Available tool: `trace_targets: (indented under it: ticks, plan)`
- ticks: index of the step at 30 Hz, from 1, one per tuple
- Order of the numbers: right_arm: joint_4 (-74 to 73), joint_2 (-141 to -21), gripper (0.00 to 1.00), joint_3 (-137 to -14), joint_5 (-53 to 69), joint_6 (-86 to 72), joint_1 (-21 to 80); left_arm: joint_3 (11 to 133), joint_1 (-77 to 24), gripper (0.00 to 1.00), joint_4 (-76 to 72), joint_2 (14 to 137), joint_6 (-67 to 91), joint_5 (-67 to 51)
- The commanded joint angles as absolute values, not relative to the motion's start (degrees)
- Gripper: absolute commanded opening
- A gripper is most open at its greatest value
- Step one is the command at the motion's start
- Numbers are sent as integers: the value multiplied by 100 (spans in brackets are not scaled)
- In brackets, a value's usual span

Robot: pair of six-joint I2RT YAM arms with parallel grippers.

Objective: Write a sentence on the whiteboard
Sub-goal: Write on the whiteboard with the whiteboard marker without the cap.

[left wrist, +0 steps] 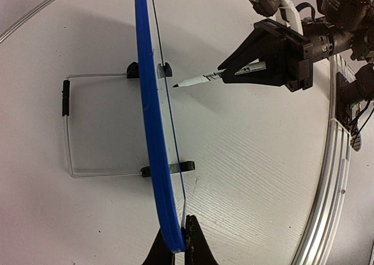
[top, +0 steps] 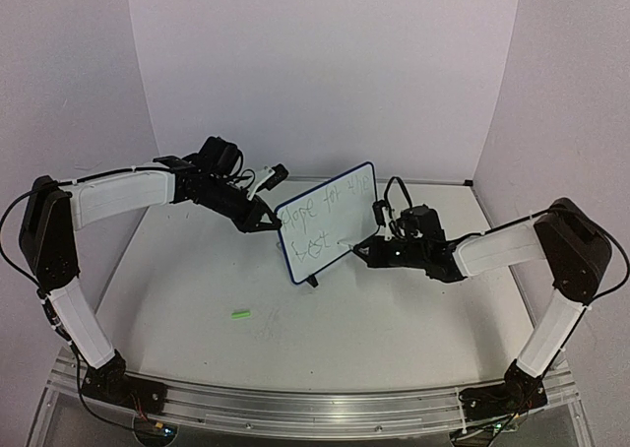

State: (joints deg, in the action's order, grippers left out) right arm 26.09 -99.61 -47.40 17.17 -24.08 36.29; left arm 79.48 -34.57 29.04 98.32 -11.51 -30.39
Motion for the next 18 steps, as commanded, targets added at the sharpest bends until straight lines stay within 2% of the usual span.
trace_targets:
  ticks: [1, 18]
  plan:
    - [2770, -9954, 0, -4875, 1676, -2407, 3612, 7980, -3533, 0, 3288, 9764, -1256, -2981]
    - [2769, -10211, 0, -5101, 1731, -2390, 3618, 7980, -3533, 0, 3287, 9774, -1257, -2981]
